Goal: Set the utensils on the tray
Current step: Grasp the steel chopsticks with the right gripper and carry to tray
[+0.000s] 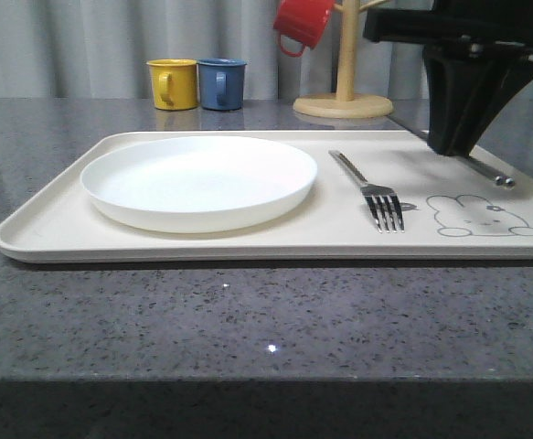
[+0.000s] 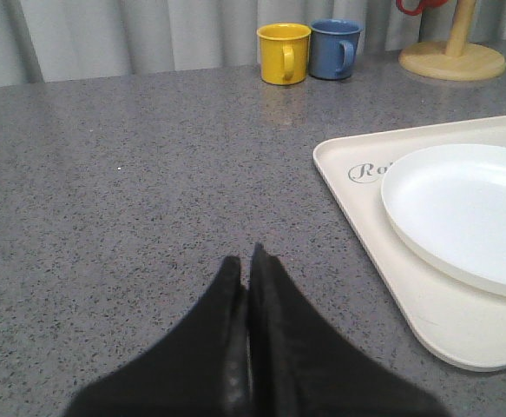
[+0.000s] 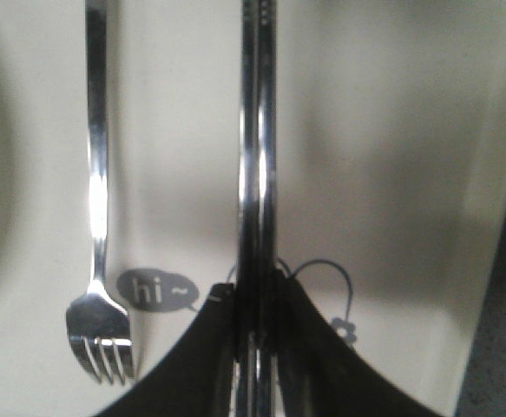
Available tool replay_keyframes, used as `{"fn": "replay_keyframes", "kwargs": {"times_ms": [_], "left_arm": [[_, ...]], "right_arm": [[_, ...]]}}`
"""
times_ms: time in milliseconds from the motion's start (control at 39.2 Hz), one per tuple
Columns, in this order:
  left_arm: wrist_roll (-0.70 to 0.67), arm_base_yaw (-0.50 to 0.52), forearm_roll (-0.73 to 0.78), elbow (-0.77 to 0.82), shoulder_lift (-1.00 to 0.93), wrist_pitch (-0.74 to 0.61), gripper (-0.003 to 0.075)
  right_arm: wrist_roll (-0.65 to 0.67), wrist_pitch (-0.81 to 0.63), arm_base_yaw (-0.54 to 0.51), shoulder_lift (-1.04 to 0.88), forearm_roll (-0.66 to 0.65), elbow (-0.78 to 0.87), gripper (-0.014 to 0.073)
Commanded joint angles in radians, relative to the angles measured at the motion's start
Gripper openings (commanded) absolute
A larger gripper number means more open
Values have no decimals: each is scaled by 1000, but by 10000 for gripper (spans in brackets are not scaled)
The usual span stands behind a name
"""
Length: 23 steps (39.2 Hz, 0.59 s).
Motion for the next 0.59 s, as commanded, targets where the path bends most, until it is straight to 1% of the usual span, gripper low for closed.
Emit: {"fn": "replay_keyframes", "kwargs": {"times_ms": [0,460,562], "left_arm": [[-10,-6,-13,-26,6,-81,-18],[-10,-6,-13,-26,6,-81,-18],[-10,-6,-13,-26,6,-81,-18]], "right_arm": [[33,-49,0,-19,-2,-30,-12],[81,-63,0,42,1,-30,-12],[81,-64,0,42,1,-30,13]]}}
